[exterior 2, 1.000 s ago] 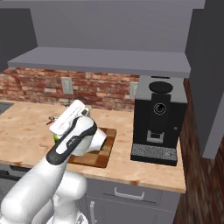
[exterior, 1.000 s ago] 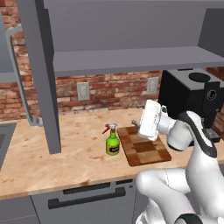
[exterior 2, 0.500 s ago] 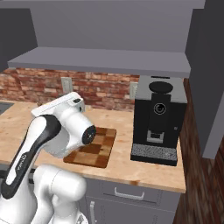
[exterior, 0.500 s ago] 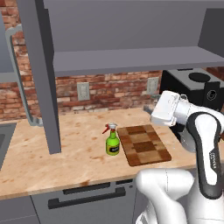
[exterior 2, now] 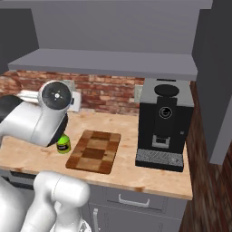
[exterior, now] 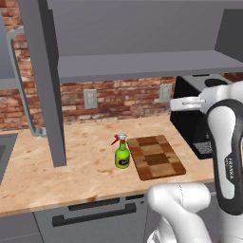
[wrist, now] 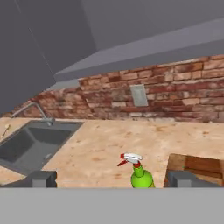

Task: Grab the spray bottle from the cabinet, then place it next to the cutting board for sanitizing. Then grab the dish brush from the countertop next to the sink and place it next to the cutting board.

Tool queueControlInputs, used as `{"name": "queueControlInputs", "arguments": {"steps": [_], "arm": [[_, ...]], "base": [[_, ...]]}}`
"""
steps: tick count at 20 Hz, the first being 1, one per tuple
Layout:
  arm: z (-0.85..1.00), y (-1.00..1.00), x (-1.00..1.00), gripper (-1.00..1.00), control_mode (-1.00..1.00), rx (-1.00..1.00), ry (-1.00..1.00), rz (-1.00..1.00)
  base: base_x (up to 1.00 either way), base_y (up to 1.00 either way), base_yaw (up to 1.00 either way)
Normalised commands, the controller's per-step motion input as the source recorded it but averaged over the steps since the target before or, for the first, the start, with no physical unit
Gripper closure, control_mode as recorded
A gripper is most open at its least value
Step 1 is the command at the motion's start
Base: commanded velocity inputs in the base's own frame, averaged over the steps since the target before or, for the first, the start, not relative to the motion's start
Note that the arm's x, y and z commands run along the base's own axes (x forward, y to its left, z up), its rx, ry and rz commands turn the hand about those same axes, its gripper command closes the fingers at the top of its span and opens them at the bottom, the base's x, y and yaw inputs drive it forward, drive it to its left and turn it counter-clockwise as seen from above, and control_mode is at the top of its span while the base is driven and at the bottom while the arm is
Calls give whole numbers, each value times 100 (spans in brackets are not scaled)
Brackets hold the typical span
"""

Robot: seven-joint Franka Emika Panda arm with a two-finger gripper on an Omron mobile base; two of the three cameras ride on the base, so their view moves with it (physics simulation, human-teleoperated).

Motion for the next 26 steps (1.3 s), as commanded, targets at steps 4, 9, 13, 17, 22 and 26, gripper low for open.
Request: {"name": "queueControlInputs", "arguments": {"steps": [4,9,13,17,22,26], "arm": [[-48,0,-17,-100,-100,-20,29,-24],[-59,0,0,-100,-100,-17,8,-19],[-53,0,-5,-100,-100,-15,4,-18],[-17,0,-35,-100,100,-6,4,-9],[0,0,0,-100,100,0,0,0],[0,0,0,-100,100,0,0,0]], "base": [[0,0,0],[0,0,0],[0,0,0],[-25,0,-1],[-100,0,-1],[-100,53,2]]}}
